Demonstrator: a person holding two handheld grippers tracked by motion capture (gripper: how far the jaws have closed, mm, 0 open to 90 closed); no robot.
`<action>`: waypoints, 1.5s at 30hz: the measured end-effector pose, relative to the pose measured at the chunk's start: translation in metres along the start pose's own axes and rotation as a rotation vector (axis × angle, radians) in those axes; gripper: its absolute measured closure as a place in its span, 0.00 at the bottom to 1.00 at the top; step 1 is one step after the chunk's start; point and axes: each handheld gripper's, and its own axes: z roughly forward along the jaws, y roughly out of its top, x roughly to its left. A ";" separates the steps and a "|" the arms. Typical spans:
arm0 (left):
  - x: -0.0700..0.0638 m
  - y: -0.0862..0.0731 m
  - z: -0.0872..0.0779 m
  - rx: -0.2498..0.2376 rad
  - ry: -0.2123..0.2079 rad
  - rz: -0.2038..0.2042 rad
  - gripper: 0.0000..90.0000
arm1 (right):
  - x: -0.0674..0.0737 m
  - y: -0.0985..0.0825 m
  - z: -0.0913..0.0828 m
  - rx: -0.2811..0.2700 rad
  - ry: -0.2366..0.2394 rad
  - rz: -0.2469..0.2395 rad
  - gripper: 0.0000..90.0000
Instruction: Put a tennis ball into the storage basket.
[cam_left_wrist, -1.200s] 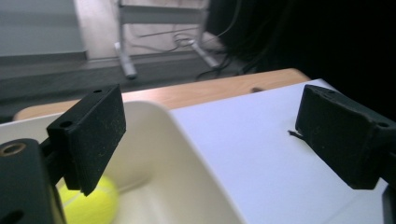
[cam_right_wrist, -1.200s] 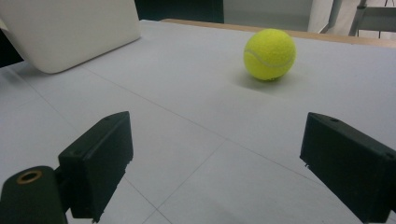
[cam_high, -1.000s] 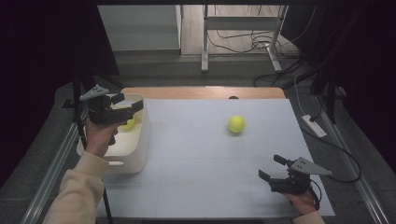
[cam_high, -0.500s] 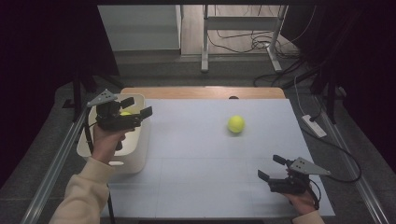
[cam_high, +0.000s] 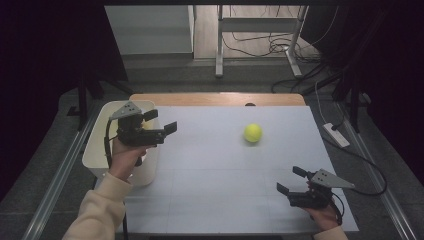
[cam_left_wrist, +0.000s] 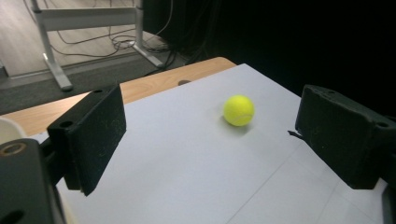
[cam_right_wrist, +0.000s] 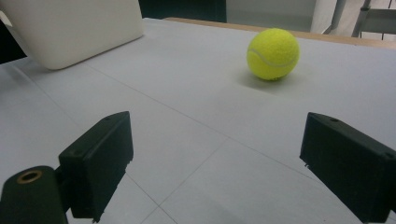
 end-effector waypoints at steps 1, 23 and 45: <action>-0.002 0.000 0.001 0.000 -0.006 0.004 0.11 | 0.000 0.000 0.000 0.001 -0.001 -0.001 0.11; -0.026 -0.005 0.033 0.064 -0.069 0.037 0.11 | 0.000 0.000 0.000 0.002 0.000 -0.005 0.11; -0.035 -0.011 0.067 0.121 -0.061 0.038 0.11 | -0.001 0.000 0.000 -0.004 0.005 0.003 0.11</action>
